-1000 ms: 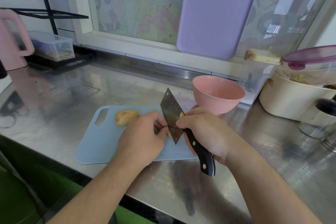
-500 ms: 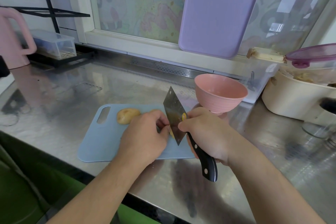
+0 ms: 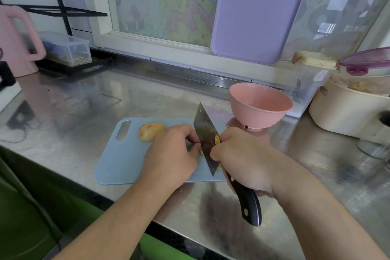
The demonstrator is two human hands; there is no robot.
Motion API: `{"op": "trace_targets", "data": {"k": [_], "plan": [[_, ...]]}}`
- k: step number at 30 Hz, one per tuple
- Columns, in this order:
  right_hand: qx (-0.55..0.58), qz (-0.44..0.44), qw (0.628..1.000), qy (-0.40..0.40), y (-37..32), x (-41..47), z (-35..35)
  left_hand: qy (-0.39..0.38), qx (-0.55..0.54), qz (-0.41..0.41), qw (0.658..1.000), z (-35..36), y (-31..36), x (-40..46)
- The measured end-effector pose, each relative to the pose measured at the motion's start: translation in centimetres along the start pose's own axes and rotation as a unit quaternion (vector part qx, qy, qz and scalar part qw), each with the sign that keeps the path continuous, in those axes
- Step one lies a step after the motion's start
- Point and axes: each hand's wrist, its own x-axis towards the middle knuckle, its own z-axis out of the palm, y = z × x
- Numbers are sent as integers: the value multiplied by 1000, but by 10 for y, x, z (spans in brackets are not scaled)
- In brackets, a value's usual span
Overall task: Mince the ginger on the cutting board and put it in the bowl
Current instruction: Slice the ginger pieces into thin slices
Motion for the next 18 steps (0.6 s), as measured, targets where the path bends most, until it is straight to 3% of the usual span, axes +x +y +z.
{"op": "trace_targets", "data": {"k": [10,18], "plan": [[91,16,996,13,-2,9,6,-11,-2,-7,1000,-3,3,-4],[295,48,952,68,8,9,2,-23,5,-19,1000,-6,5,-5]]}}
